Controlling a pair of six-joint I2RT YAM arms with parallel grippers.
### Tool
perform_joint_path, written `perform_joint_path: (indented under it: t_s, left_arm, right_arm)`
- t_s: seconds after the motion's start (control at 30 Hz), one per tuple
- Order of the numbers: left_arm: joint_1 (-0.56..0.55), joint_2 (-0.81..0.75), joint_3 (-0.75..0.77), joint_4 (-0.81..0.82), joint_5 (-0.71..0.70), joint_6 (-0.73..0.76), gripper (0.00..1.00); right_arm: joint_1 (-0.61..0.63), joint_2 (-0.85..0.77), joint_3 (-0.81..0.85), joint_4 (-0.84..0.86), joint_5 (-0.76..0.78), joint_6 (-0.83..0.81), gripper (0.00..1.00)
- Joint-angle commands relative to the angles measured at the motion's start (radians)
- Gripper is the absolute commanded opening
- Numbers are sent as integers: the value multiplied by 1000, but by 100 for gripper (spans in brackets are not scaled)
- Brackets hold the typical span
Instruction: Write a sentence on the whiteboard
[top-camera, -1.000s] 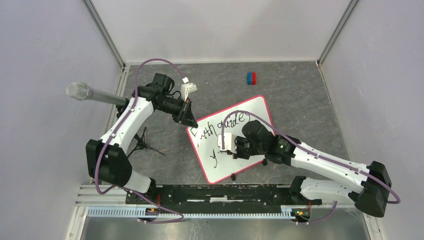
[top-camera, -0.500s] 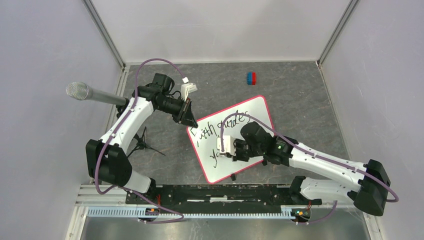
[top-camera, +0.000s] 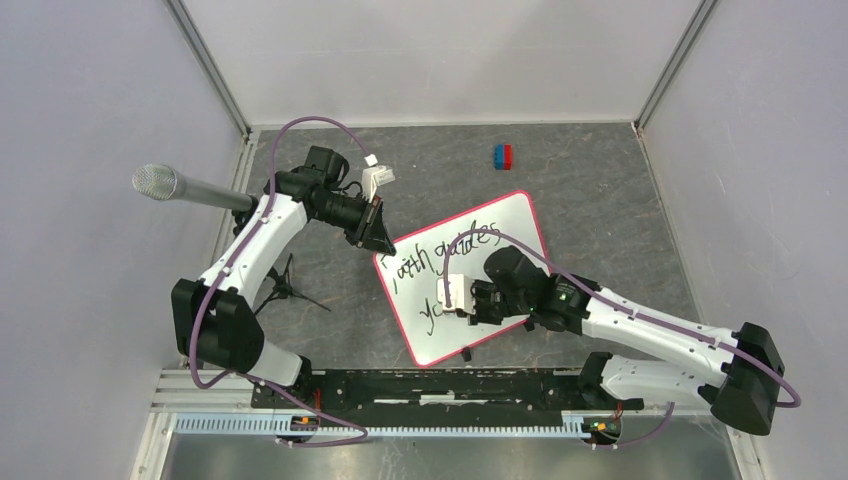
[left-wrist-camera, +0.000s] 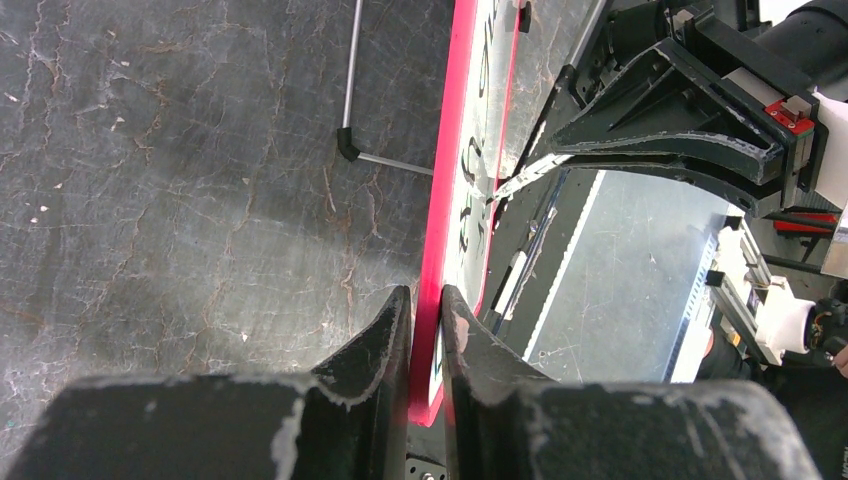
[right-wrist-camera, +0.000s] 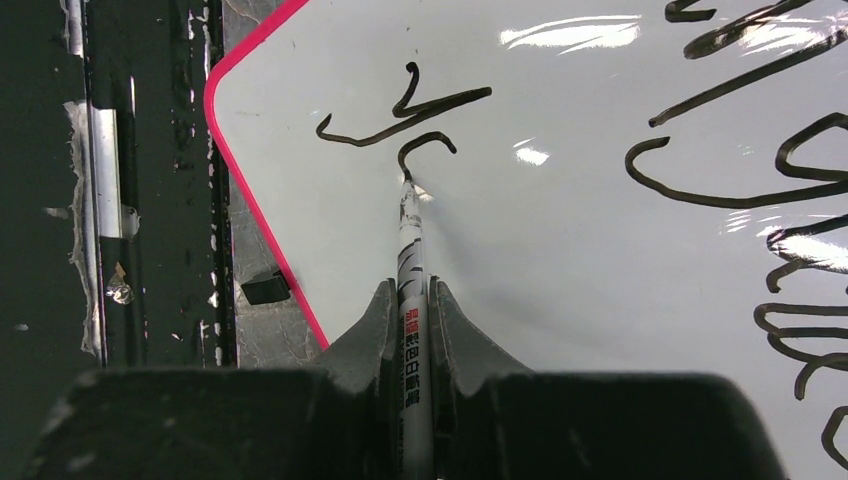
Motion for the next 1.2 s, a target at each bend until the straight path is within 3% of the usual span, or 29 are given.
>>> perform_joint_path:
  t_s: [0.0,0.77,1.17]
  left_arm:
    - [-6,-9,26,-23,-38,30,3]
    - [-7,-12,26,-22,-38,33,3]
    - [-7,-13,24,-22,-36,34,2]
  right_arm:
    - [-13,-3,35,11,102,-5,0]
    - [-13,34,81,62,86,41,0]
    - [-15,-38,36,20,58,24,0]
